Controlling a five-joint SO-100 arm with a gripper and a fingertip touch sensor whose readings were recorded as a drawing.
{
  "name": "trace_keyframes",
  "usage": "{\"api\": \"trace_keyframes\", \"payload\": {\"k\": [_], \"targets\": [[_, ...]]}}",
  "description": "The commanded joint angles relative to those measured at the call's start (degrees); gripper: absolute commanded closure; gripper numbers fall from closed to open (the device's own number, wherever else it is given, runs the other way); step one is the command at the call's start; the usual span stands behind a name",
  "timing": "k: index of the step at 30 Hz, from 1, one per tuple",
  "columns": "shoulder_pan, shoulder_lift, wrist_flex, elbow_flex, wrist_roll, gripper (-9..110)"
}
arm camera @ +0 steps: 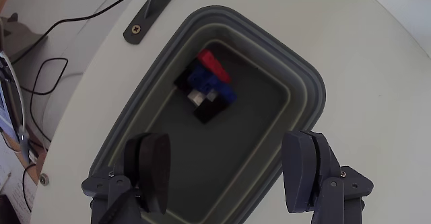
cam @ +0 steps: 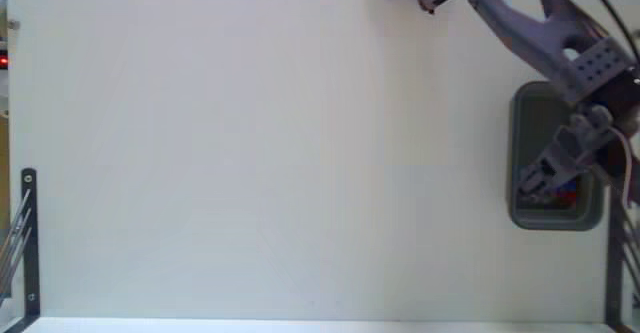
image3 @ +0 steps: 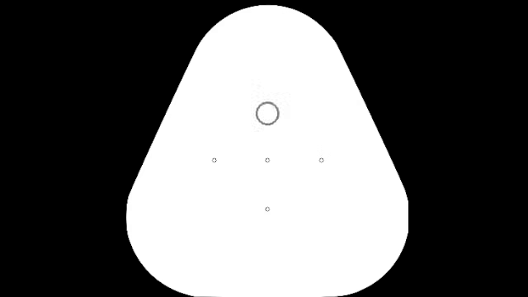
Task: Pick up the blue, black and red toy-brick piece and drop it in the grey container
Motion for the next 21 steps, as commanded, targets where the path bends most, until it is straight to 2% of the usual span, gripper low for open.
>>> {"api": "trace_keyframes", "payload": {"k": [1, 21], "targets": [[-0.9, 4.7, -1.5, 0.6, 0.3, -9], [1.8, 8.2, -1.5, 4.1, 0.3, -9]]}}
